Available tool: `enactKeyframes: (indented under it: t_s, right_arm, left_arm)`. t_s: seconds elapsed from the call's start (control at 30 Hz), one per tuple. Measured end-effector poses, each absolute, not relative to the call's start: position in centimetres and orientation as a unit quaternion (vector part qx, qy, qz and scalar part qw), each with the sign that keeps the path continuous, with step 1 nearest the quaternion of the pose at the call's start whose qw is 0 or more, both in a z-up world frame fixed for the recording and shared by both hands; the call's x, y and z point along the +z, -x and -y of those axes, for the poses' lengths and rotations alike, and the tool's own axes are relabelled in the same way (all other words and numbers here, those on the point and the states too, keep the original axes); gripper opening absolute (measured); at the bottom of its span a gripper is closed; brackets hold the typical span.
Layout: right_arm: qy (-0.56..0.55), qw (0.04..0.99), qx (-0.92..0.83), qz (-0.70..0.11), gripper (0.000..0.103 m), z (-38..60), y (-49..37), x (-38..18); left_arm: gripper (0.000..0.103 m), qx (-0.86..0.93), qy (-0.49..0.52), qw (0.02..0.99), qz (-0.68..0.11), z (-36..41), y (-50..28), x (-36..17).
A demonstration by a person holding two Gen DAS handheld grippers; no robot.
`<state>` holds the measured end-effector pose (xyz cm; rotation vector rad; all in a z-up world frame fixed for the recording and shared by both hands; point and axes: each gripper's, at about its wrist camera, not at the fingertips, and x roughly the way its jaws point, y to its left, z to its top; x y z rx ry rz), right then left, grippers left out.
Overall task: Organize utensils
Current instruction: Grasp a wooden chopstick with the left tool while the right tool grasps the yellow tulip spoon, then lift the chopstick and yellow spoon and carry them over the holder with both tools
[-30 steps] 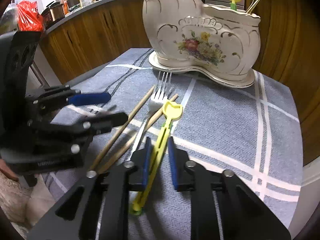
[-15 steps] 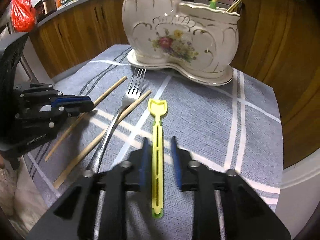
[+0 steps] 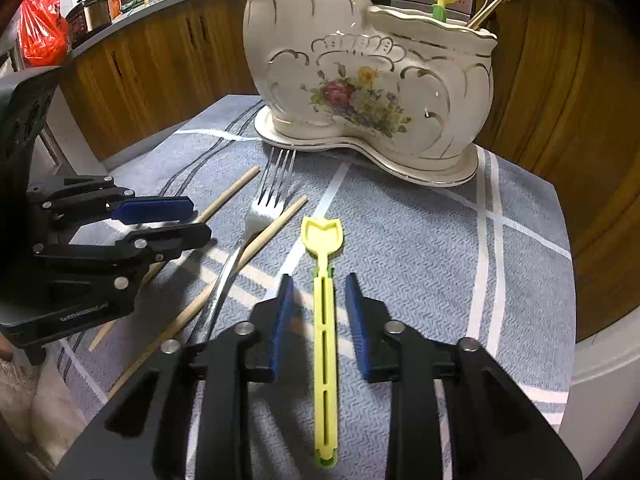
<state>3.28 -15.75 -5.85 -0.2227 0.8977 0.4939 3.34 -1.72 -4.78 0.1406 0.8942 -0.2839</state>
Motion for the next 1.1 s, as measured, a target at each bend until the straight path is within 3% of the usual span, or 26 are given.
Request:
enactKeyframes:
  t_s: [0.1,0.27,0.33,0.43,0.57,1.1]
  right_arm:
    - [0.108,0.865,0.238,-0.428,0.010,16.2,-3.0,-5.5]
    - [0.113,0.865,0.241,-0.424,0.010,15.9,-3.1,-5.6]
    - [0.113,0.866,0.242,-0.422,0.010,16.0,-3.1,-5.5]
    - [0.101,0.870,0.247,-0.415,0.010,16.6,-3.0,-4.8]
    - [0.070,0.878,0.263,-0.393,0.010,18.0,-2.6,-3.2]
    - [-0.068,0.937,0.275,-0.207,0.010,22.6,-2.6,5.3]
  left_arm:
    - [0.032,-0.131,-0.070,0.890,-0.431,1.9,-4.1,-4.8]
    - [0.031,-0.123,-0.078,0.890,-0.432,1.9,-4.8,-4.9]
    - [0.017,-0.124,-0.095,0.890,-0.429,2.2,-4.8,-4.9]
    - [0.008,-0.127,-0.101,0.890,-0.427,2.0,-4.6,-4.9]
    - [0.005,-0.120,-0.087,0.896,-0.419,0.8,-4.4,-4.5]
    - [0.005,-0.171,0.043,0.965,-0.195,-2.7,-2.1,5.9]
